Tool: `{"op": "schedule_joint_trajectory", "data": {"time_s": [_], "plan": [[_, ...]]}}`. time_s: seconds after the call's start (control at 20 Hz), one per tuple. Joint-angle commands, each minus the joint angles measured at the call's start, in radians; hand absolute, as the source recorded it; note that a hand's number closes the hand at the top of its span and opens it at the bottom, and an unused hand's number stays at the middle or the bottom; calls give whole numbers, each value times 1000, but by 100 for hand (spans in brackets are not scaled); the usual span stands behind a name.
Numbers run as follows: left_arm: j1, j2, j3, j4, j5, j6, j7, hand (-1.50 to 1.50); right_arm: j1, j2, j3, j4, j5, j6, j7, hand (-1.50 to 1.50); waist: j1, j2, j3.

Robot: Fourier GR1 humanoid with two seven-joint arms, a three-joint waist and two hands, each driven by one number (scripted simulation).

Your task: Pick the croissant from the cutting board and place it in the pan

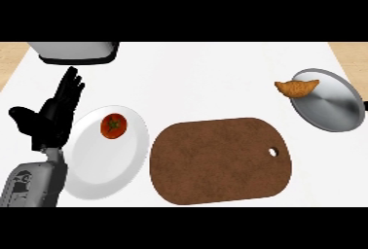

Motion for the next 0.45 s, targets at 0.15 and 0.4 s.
{"op": "schedule_joint_trajectory", "data": {"time_s": [0.15, 0.4], "plan": [[27, 33, 28, -22, 24, -29, 8, 0, 133, -54, 6, -47, -51, 266, -154, -150, -8, -5, -1], [7, 10, 27, 49, 23, -29, -45, 0, 181, -39, 41, -118, -66, 217, -136, -150, -7, -2, -2]]}}
